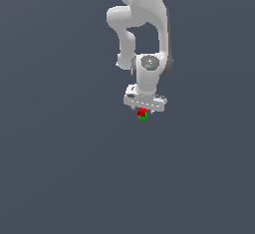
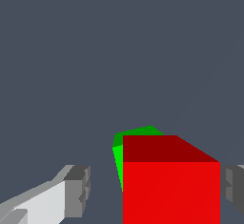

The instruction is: Stack the red cube on top of the green cube.

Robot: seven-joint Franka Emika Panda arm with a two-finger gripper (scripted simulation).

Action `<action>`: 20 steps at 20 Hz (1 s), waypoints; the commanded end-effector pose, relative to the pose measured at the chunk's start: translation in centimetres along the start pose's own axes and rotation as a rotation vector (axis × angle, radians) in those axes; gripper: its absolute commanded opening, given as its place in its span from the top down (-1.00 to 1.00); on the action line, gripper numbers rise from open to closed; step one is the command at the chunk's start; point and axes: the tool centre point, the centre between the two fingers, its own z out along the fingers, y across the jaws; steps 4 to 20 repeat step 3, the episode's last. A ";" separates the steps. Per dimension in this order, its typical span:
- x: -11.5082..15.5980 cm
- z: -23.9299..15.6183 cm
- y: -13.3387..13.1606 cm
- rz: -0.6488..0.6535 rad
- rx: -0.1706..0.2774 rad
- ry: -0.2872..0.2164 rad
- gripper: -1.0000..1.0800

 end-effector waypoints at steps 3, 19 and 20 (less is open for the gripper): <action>0.0 0.0 0.0 0.000 0.000 0.000 -0.92; 0.0 0.0 0.0 0.000 0.000 0.000 -0.92; 0.0 0.0 0.0 0.000 0.000 0.000 -0.92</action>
